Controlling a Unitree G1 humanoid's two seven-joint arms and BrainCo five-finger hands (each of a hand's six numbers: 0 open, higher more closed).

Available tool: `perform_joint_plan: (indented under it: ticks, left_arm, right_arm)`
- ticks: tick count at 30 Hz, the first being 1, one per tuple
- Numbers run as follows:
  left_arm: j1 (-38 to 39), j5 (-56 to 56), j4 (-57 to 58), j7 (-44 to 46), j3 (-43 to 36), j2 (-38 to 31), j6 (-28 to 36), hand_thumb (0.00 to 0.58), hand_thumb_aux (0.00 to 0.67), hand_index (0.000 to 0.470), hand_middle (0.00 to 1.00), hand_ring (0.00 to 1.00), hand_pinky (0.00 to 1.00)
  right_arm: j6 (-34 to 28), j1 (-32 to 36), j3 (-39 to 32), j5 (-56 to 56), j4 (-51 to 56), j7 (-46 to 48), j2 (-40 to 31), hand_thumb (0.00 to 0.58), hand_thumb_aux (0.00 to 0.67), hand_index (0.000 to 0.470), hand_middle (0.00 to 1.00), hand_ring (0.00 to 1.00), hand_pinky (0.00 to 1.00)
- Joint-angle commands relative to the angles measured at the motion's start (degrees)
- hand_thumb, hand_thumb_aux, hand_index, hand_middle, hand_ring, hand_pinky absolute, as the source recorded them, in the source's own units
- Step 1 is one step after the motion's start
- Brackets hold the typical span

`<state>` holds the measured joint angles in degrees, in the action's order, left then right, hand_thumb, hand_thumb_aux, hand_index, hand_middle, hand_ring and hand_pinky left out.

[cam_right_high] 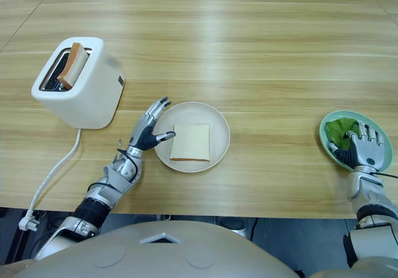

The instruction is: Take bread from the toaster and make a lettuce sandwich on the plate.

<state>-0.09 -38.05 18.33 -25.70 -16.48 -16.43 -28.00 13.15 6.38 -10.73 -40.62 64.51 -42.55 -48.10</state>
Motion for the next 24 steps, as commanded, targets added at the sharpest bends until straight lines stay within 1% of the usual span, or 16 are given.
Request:
perform_joint_plan:
  ticks: [1, 5, 7, 8, 9, 12, 14, 17, 19, 21, 24]
  left_arm:
    - [1.0, 0.2, -3.2, -2.2, 2.6, -0.6, 0.5, 0.000, 0.000, 0.000, 0.00, 0.00, 0.00]
    - [1.2, 0.7, -5.4, -3.9, 4.7, -0.6, -0.5, 0.000, 0.000, 0.000, 0.00, 0.00, 0.00]
    - [1.3, 0.5, -6.0, -4.7, 5.3, -0.7, -1.0, 0.000, 0.000, 0.000, 0.00, 0.00, 0.00]
    - [1.2, 0.1, -6.3, -5.4, 5.8, -0.8, -1.1, 0.000, 0.000, 0.000, 0.00, 0.00, 0.00]
    - [1.1, -0.1, -6.7, -6.2, 6.3, -0.9, -1.2, 0.000, 0.000, 0.000, 0.00, 0.00, 0.00]
    - [1.3, -0.5, -8.5, -8.7, 8.4, -1.1, -1.6, 0.000, 0.000, 0.000, 0.00, 0.00, 0.00]
    - [1.7, -1.2, -10.8, -10.9, 10.4, -1.5, -1.5, 0.000, 0.000, 0.000, 0.00, 0.00, 0.00]
    - [2.8, -2.0, -14.9, -13.8, 14.0, -1.8, -0.6, 0.000, 0.000, 0.000, 0.00, 0.00, 0.00]
    - [3.1, -2.7, -16.9, -14.9, 15.8, -1.9, 0.0, 0.000, 0.000, 0.000, 0.00, 0.00, 0.00]
    - [3.5, -3.6, -18.6, -16.1, 17.6, -1.7, 0.9, 0.000, 0.000, 0.000, 0.00, 0.00, 0.00]
    - [3.4, -5.4, -20.5, -17.4, 19.1, -1.5, 2.4, 0.000, 0.000, 0.000, 0.00, 0.00, 0.00]
  right_arm:
    - [0.9, -0.5, -0.9, 0.5, -0.2, -1.9, -0.5, 0.580, 0.670, 0.460, 0.00, 0.00, 0.00]
    - [1.4, -0.6, -1.1, 0.5, -1.6, -4.1, -0.7, 0.580, 0.670, 0.460, 0.00, 0.00, 0.00]
    - [1.7, -1.0, -0.9, 0.1, -4.0, -6.2, -1.0, 0.580, 0.670, 0.460, 0.00, 0.00, 0.00]
    - [1.5, -1.7, -0.6, -0.1, -7.3, -7.1, -1.2, 0.580, 0.670, 0.460, 0.00, 0.00, 0.00]
    - [0.7, -3.2, 0.1, -0.6, -14.2, -7.4, -1.2, 0.580, 0.670, 0.460, 0.00, 0.00, 0.00]
    - [-0.5, -6.1, 2.0, -0.8, -27.4, -6.7, -1.5, 0.580, 0.670, 0.460, 0.00, 0.00, 0.00]
    - [-1.0, -7.9, 2.8, -1.4, -37.0, -6.0, -0.4, 0.580, 0.670, 0.460, 0.00, 0.00, 0.00]
    - [-1.2, -8.0, 1.6, -2.8, -50.2, -3.0, 3.6, 0.580, 0.670, 0.460, 0.00, 0.00, 0.00]
    - [-1.0, -6.8, -0.2, -4.2, -55.2, -0.4, 6.7, 0.580, 0.670, 0.460, 0.00, 0.00, 0.00]
    - [0.1, -3.8, -3.7, -6.3, -56.7, 2.0, 10.8, 0.580, 0.670, 0.460, 0.00, 0.00, 0.00]
    - [2.2, 0.5, -8.9, -9.1, -54.7, 3.8, 16.5, 0.580, 0.670, 0.460, 0.00, 0.00, 0.00]
